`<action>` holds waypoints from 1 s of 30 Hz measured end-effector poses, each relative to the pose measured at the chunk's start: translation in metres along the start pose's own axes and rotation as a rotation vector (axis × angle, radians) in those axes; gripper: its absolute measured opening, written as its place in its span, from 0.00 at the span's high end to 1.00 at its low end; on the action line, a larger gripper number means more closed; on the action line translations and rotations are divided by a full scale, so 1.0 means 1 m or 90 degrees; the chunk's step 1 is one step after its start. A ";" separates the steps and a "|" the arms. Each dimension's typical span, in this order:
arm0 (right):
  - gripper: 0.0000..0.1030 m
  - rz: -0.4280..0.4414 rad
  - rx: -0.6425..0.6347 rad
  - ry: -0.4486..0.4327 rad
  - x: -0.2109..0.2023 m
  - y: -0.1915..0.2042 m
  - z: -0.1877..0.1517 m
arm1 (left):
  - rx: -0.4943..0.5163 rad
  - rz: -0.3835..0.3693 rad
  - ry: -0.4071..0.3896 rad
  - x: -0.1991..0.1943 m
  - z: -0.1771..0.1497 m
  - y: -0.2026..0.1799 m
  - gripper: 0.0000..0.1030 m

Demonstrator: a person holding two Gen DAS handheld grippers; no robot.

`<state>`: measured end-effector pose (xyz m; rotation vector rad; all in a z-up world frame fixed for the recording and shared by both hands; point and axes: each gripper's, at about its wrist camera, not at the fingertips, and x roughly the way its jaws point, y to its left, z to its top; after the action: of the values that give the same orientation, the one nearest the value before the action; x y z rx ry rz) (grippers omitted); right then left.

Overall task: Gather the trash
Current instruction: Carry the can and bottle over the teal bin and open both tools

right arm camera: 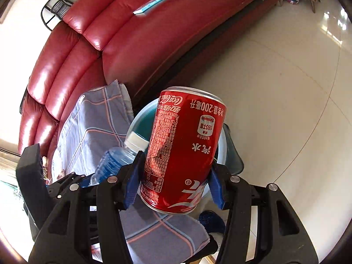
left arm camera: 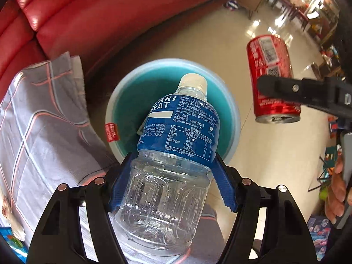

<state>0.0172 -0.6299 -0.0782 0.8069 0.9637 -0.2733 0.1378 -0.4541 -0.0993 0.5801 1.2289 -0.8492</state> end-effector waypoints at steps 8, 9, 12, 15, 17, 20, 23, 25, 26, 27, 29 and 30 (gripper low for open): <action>0.50 -0.008 -0.003 0.008 0.007 -0.001 0.005 | -0.031 0.002 -0.015 0.003 -0.003 0.003 0.16; 0.50 -0.009 -0.004 0.009 0.009 0.000 0.006 | -0.036 -0.003 -0.017 0.001 -0.003 0.005 0.16; 0.50 -0.012 -0.005 0.013 0.013 0.000 0.008 | -0.051 -0.002 -0.026 -0.003 -0.005 0.010 0.14; 0.50 -0.015 -0.007 0.020 0.018 0.002 0.007 | -0.070 -0.009 -0.034 -0.006 -0.007 0.015 0.12; 0.50 -0.020 -0.011 0.026 0.022 0.003 0.006 | -0.082 -0.011 -0.041 -0.010 -0.012 0.016 0.11; 0.50 -0.020 -0.019 0.041 0.030 0.010 0.004 | -0.099 -0.011 -0.054 -0.014 -0.019 0.023 0.07; 0.50 -0.013 -0.027 0.051 0.039 0.017 0.007 | -0.107 -0.002 -0.069 -0.019 -0.024 0.031 0.06; 0.49 -0.006 -0.036 0.058 0.044 0.025 0.007 | -0.109 0.007 -0.082 -0.024 -0.029 0.034 0.05; 0.48 0.000 -0.041 0.063 0.047 0.030 0.008 | -0.110 0.011 -0.089 -0.027 -0.032 0.035 0.05; 0.39 0.007 -0.044 0.067 0.049 0.033 0.009 | -0.111 0.014 -0.097 -0.031 -0.035 0.037 0.05; 0.28 0.015 -0.054 0.073 0.052 0.043 0.009 | -0.117 0.016 -0.112 -0.036 -0.040 0.041 0.04; 0.28 0.014 -0.060 0.073 0.053 0.047 0.009 | -0.120 0.016 -0.116 -0.038 -0.042 0.043 0.04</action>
<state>0.0778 -0.5974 -0.0954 0.7517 1.0675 -0.1625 0.1450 -0.3877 -0.0758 0.3577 1.1181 -0.7384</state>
